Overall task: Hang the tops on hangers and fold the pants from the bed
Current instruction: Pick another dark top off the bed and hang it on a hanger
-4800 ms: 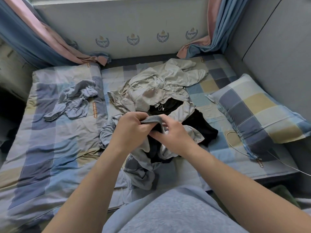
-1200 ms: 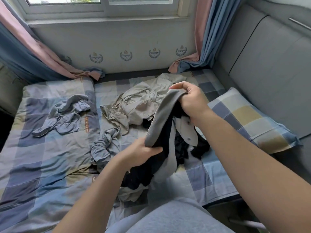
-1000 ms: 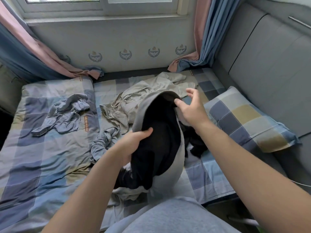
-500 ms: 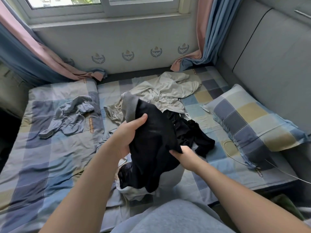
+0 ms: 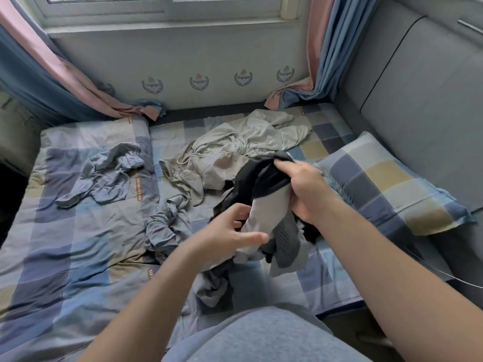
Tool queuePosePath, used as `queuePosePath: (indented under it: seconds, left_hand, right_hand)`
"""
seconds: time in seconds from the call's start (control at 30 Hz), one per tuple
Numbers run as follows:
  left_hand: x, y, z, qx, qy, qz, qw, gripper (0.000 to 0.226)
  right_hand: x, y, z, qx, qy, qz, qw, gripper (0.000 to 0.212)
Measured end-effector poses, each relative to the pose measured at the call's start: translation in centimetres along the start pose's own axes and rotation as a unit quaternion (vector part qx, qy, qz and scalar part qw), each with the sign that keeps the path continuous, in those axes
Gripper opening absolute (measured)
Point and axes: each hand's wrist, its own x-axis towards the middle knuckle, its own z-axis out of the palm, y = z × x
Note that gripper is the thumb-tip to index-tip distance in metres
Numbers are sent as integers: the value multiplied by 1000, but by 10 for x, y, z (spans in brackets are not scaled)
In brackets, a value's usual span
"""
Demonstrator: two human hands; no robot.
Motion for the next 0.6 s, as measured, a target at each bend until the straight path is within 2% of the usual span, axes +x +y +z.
queuePosePath:
  seconds: [0.07, 0.17, 0.27, 0.37, 0.43, 0.5, 0.6]
  left_hand:
    - [5, -2, 13, 15, 33, 18, 999, 61]
    - [14, -4, 15, 41, 154, 58, 985, 4]
    - [15, 0, 1, 6, 202, 40, 978, 19]
    - [14, 4, -17, -113, 254, -23, 960, 24]
    - [16, 4, -27, -218, 283, -75, 931, 28]
    - [19, 3, -29, -301, 273, -110, 907, 32]
    - [16, 7, -19, -347, 242, -136, 896, 24]
  right_hand:
    - [-3, -14, 7, 63, -24, -3, 998, 21]
    - [-6, -24, 12, 118, -33, 0, 993, 22]
    - [-5, -18, 5, 94, -39, 3, 995, 30]
    - [-4, 2, -12, -118, 4, 2, 993, 50]
    - [-9, 19, -22, -189, 12, 6, 982, 44]
    - [-16, 43, -29, -205, -59, 31, 976, 34]
    - [-26, 79, -32, -303, -181, 61, 934, 57]
